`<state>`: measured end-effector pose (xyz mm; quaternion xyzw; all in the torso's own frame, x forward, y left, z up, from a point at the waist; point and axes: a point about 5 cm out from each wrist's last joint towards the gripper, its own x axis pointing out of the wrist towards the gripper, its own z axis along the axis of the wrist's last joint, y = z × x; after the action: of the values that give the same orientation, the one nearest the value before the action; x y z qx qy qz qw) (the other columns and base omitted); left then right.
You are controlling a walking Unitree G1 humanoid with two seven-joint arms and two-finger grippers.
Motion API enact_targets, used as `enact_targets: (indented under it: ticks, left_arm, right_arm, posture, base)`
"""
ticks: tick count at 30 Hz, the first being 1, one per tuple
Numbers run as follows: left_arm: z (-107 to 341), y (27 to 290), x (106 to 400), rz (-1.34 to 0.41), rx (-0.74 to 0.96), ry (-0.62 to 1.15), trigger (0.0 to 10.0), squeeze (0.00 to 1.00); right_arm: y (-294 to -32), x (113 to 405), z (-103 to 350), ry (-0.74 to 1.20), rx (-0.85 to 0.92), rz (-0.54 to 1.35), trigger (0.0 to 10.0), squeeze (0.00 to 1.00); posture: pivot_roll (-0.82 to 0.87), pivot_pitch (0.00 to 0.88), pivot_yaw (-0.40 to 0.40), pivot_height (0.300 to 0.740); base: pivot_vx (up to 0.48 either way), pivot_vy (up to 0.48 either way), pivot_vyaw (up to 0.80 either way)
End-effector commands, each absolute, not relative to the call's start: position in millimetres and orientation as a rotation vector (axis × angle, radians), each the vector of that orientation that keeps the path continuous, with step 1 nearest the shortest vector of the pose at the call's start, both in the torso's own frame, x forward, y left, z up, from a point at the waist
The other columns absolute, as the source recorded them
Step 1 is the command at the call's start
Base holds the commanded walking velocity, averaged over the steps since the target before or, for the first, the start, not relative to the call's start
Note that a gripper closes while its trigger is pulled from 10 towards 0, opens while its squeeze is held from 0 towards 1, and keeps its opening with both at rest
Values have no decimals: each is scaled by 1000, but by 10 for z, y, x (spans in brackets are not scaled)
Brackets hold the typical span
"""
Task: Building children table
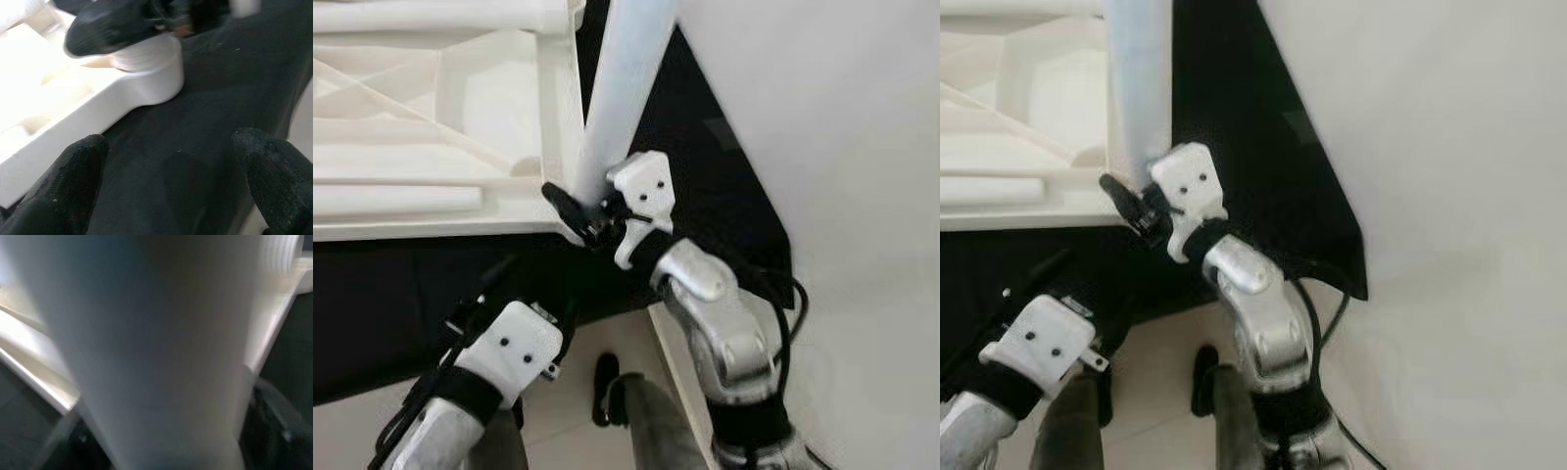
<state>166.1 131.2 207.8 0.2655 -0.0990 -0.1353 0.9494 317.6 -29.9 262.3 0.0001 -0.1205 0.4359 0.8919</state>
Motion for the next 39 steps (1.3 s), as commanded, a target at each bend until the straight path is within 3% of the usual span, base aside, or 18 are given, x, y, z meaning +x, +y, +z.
enact_targets:
  ticks: [1, 6, 9, 14, 15, 16, 17, 18, 19, 27, 36, 37, 39]
  left_arm:
    - [2055, 1305, 1625, -289, 535, -180, 10000, 0]
    - [2059, 1310, 1626, -285, 537, -182, 10000, 0]
    - [2066, 1329, 1628, -280, 547, -183, 10000, 0]
    - [2074, 1336, 1623, -277, 555, -185, 10000, 0]
    - [2079, 1340, 1621, -274, 556, -186, 10000, 0]
    - [2079, 1340, 1621, -274, 556, -186, 10000, 0]
    - [2083, 1346, 1620, -272, 556, -186, 10000, 0]
    - [2083, 1347, 1620, -272, 557, -186, 10000, 0]
    - [2081, 1344, 1619, -272, 557, -186, 10000, 0]
    - [2072, 1335, 1609, -271, 555, -186, 10000, 0]
    - [2092, 1339, 1593, -264, 546, -192, 10000, 0]
    - [2098, 1337, 1592, -264, 541, -195, 10000, 0]
    - [2103, 1336, 1572, -267, 532, -196, 10000, 0]
  right_arm:
    - [-342, 3196, 2628, -272, 50, 971, 10000, 0]
    - [-385, 3221, 2821, -342, 55, 1086, 10000, 0]
    - [-487, 3238, 2928, -363, -213, 1485, 10000, 0]
    - [-492, 3282, 2916, -317, -362, 1718, 10000, 0]
    - [-472, 3307, 2945, -312, -357, 1752, 7098, 0]
    - [-472, 3307, 2945, -312, -357, 1752, 7098, 0]
    - [-448, 3337, 2981, -305, -338, 1792, 5216, 0]
    - [-447, 3344, 2985, -306, -337, 1799, 5216, 0]
    - [-449, 3357, 2981, -295, -335, 1807, 0, 0]
    - [-463, 3443, 2946, -264, -367, 1841, 0, 0]
    - [-647, 3594, 2660, -122, -370, 1599, 0, 0]
    - [-700, 3581, 2426, -25, -306, 1443, 0, 0]
    - [-746, 3525, 1953, 168, -123, 776, 0, 0]
  posture:
    - [249, 427, -211, 740]
    - [250, 426, -211, 740]
    - [279, 418, -211, 740]
    - [293, 415, -213, 740]
    - [294, 414, -212, 740]
    - [294, 414, -212, 740]
    - [294, 414, -212, 740]
    - [294, 414, -212, 740]
    - [296, 413, -213, 740]
    - [293, 412, -216, 740]
    - [257, 418, -226, 740]
    - [250, 422, -230, 740]
    - [260, 428, -227, 740]
  base:
    - [0, 0, 0]
    - [0, 0, 0]
    - [0, 0, 0]
    - [0, 0, 0]
    - [0, 0, 0]
    - [0, 0, 0]
    - [0, 0, 0]
    - [0, 0, 0]
    - [0, 0, 0]
    - [0, 0, 0]
    - [0, 0, 0]
    - [0, 0, 0]
    - [0, 0, 0]
